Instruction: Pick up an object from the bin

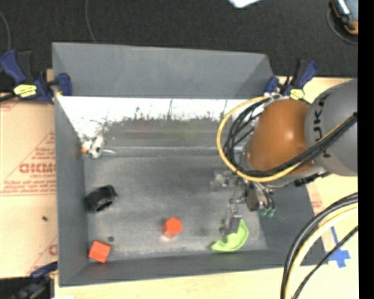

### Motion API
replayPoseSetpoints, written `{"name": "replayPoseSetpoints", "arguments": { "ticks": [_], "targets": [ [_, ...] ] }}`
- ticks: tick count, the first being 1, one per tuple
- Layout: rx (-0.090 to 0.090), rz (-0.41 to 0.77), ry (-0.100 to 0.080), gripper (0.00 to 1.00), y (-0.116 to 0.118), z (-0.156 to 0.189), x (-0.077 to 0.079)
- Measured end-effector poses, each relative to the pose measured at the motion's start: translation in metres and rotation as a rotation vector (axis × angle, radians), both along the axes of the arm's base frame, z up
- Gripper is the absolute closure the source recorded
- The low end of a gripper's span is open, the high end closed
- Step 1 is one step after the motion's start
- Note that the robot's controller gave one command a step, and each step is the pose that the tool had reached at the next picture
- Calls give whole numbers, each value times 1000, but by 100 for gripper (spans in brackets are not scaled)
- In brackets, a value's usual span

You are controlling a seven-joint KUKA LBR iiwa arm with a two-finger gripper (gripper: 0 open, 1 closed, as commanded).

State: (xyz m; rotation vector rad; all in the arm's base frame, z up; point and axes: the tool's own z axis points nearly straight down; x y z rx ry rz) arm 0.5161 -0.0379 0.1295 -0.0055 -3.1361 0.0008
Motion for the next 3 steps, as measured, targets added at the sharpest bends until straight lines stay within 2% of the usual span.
{"name": "replayPoseSetpoints", "arguments": {
  "ticks": [1,2,3],
  "targets": [
    [-1,2,-8,0,0,4,2],
    [-1,3,-8,0,0,4,2],
    [-2,41,-9,0,-55,-54,-36]
  ]
}}
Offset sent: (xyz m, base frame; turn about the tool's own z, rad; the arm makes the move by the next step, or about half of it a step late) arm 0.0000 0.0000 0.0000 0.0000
